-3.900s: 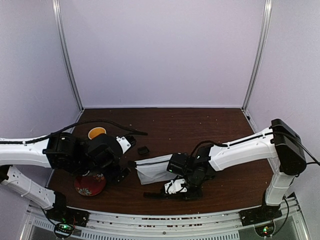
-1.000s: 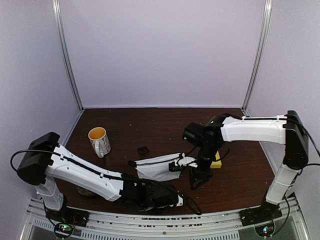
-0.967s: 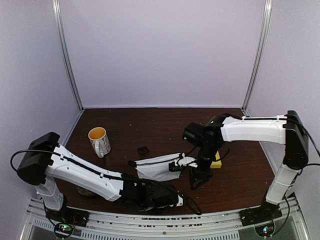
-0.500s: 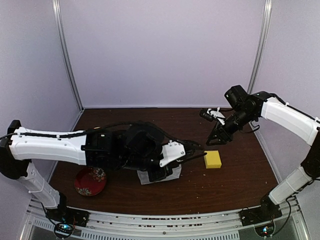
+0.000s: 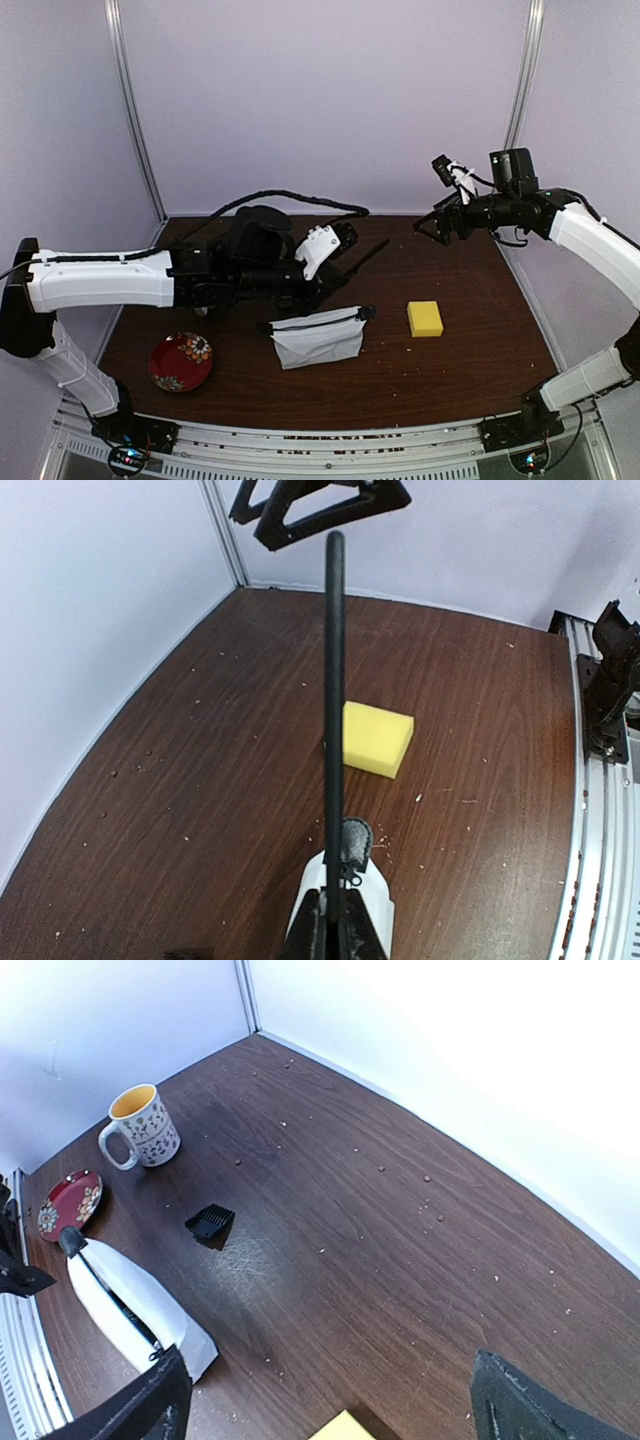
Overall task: Sort the hair-cutting tools
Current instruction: Hold the handle of the kit bag.
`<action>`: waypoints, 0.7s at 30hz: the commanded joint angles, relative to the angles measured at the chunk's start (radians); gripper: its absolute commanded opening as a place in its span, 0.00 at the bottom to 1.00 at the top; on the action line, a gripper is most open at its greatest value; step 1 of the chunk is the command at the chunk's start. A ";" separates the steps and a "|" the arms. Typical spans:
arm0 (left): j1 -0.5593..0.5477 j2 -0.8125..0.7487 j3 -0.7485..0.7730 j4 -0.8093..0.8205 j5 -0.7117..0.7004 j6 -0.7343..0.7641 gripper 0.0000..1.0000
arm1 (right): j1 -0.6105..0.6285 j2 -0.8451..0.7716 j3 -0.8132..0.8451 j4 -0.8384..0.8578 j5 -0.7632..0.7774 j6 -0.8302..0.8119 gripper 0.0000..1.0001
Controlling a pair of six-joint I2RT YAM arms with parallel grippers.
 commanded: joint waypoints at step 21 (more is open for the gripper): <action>0.105 0.004 -0.150 0.264 0.147 -0.056 0.00 | 0.144 0.405 -0.080 -0.089 -0.505 0.119 0.59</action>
